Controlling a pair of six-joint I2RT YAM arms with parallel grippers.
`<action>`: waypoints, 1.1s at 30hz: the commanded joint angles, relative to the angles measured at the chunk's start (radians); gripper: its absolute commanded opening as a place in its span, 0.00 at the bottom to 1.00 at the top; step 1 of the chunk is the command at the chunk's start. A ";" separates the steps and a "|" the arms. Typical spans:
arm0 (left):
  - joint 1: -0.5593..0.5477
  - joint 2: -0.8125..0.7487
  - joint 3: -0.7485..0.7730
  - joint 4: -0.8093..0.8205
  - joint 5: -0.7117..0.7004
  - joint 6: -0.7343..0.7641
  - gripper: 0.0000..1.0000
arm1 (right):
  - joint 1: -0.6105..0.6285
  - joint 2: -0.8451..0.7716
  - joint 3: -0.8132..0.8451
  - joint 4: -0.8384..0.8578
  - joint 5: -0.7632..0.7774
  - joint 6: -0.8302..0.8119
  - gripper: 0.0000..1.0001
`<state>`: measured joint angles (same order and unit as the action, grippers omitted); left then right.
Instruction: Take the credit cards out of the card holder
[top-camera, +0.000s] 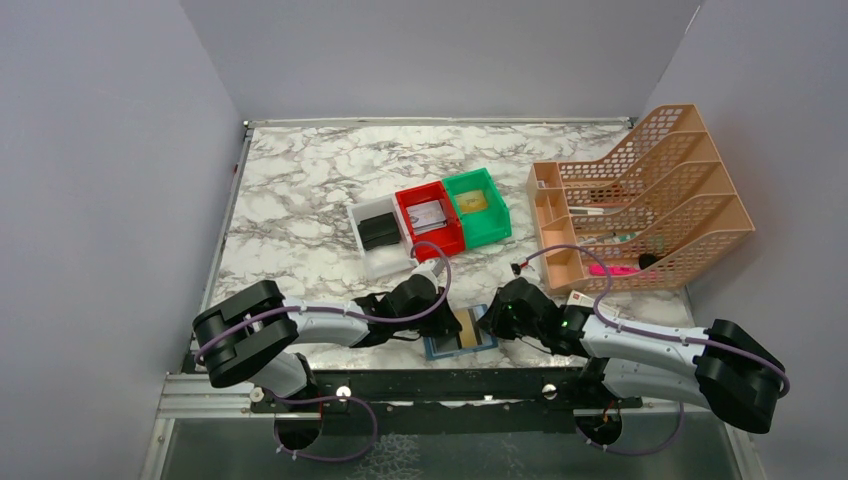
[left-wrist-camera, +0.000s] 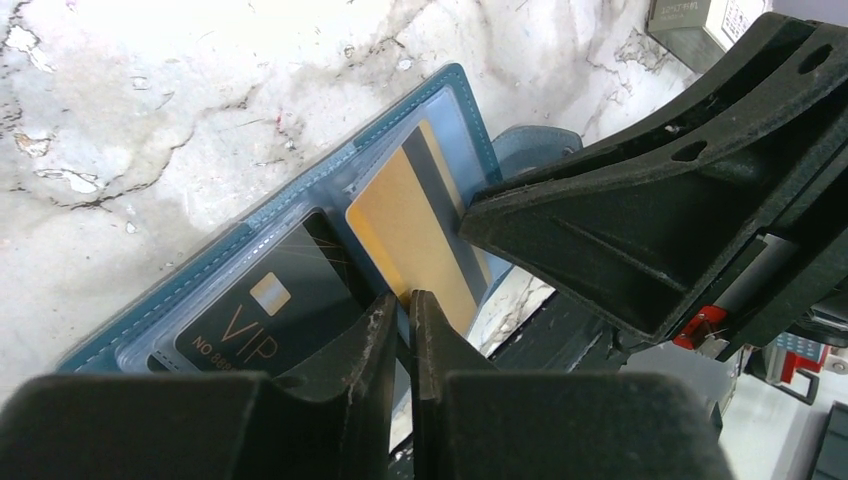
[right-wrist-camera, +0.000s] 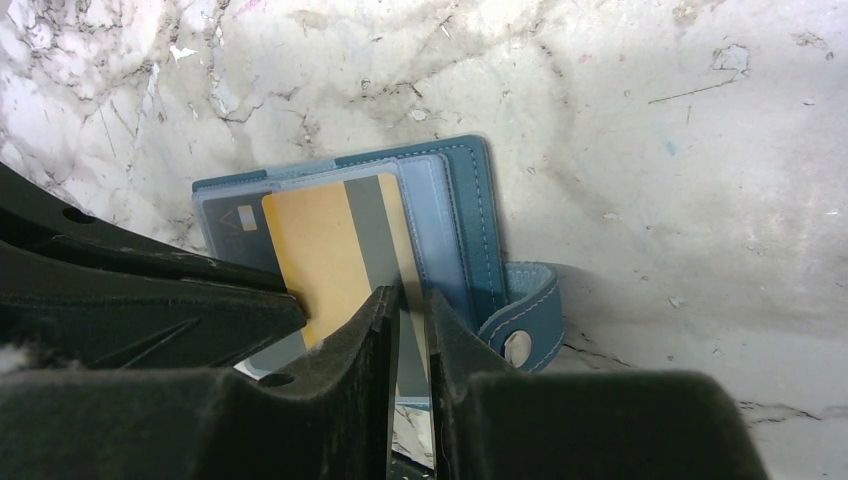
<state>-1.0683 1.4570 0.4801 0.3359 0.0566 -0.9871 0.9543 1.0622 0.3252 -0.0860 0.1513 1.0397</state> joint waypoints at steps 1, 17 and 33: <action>-0.001 -0.006 -0.015 0.052 0.002 -0.005 0.10 | 0.004 0.023 -0.031 -0.064 -0.020 -0.004 0.21; -0.001 -0.058 -0.055 0.044 -0.017 -0.020 0.00 | 0.004 0.028 -0.033 -0.074 -0.008 0.004 0.21; 0.002 -0.141 -0.034 -0.132 -0.094 0.012 0.00 | 0.004 0.038 -0.023 -0.072 -0.010 -0.008 0.20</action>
<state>-1.0679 1.3464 0.4301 0.2546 0.0093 -1.0008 0.9543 1.0714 0.3248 -0.0780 0.1463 1.0470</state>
